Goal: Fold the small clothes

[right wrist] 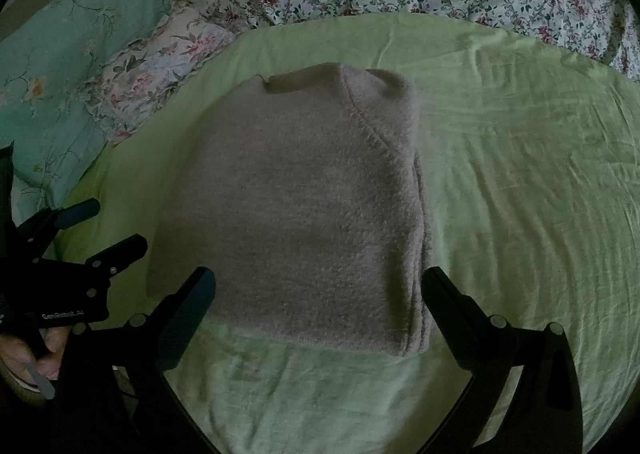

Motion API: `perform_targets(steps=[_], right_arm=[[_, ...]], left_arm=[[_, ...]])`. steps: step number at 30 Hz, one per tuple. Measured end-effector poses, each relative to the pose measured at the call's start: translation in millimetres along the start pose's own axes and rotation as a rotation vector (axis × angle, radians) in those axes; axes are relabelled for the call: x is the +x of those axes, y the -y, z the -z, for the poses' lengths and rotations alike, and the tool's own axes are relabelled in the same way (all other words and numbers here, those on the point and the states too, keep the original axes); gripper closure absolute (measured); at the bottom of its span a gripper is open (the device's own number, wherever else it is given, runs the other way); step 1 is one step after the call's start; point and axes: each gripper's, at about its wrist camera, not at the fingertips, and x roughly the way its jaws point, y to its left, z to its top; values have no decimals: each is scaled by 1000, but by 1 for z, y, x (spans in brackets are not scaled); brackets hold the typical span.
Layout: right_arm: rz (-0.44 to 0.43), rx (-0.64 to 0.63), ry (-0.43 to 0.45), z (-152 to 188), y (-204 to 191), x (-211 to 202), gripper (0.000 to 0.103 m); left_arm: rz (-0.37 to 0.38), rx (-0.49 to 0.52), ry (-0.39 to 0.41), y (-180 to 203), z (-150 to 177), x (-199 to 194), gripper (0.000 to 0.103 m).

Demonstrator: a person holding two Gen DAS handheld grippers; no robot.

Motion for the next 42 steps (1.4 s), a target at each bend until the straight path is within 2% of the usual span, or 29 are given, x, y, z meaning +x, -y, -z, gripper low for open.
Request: perform_targets(steps=[42], right_arm=[[3, -2, 10, -10, 4, -4, 1]], left_arm=[[9, 7, -3, 4, -4, 1, 1]])
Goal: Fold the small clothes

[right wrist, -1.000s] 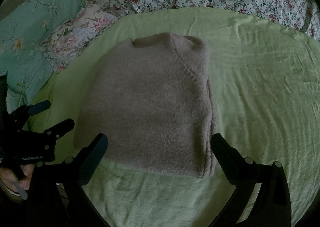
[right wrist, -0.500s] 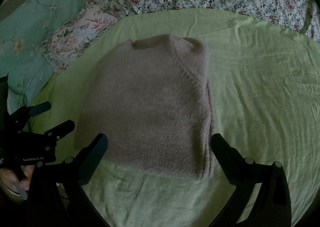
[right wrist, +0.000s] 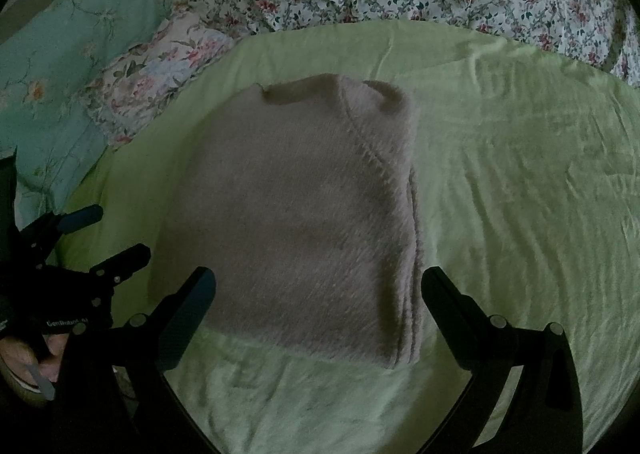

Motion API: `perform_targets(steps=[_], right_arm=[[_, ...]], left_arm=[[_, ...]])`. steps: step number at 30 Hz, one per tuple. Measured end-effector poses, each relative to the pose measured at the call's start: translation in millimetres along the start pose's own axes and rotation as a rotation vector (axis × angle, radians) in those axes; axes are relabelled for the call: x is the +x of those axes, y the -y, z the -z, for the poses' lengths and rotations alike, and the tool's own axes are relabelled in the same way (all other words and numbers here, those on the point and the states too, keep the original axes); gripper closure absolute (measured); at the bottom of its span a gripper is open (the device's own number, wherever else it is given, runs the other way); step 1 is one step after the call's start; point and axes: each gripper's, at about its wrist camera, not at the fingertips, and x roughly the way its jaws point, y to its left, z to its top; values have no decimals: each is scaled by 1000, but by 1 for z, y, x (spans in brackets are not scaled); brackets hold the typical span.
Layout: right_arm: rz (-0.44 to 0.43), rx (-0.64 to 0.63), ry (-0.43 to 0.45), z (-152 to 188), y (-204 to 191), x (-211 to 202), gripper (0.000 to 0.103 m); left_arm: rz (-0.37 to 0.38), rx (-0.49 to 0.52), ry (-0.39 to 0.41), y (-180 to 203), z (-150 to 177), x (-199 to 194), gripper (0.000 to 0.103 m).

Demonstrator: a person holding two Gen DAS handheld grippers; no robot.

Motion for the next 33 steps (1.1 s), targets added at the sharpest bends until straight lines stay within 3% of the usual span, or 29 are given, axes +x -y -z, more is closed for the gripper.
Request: perform_targets(steps=[33], right_arm=[[-6, 5, 8, -13, 8, 7, 1]], left_arm=[[-4, -13, 20, -6, -19, 6, 1]])
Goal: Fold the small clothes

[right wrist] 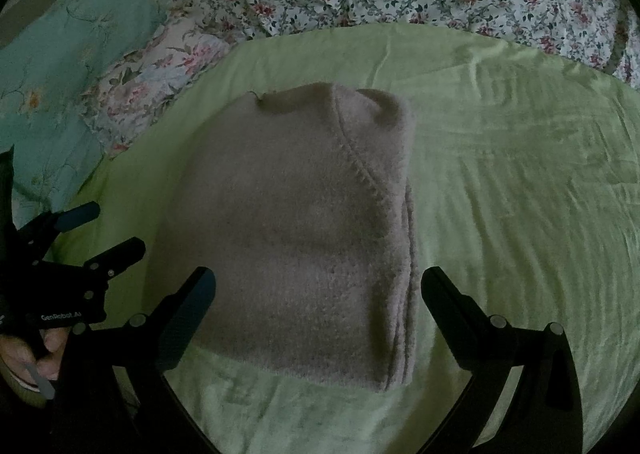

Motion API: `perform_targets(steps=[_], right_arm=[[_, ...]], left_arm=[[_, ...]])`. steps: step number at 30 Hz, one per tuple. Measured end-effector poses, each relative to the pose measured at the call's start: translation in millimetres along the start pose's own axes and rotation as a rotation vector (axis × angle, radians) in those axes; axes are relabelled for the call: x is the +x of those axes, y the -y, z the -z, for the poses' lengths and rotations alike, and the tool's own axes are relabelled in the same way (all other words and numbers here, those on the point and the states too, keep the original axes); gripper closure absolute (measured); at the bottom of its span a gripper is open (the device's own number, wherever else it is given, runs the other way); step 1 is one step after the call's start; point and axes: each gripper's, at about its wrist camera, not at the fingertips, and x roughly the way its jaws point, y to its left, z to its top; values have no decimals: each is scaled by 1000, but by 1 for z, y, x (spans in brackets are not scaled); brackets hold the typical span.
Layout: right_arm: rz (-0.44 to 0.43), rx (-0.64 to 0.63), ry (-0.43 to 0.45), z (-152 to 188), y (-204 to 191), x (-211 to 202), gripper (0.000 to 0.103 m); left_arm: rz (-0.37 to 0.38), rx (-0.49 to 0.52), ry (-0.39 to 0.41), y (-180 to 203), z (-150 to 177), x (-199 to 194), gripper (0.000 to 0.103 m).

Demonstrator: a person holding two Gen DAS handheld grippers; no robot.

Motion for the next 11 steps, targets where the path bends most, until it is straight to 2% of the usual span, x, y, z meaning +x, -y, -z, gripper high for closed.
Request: perform_targets(steps=[11], right_arm=[[-7, 11, 1, -1, -1, 4, 1]], left_arm=[[-9, -14, -1, -4, 1, -1, 1]])
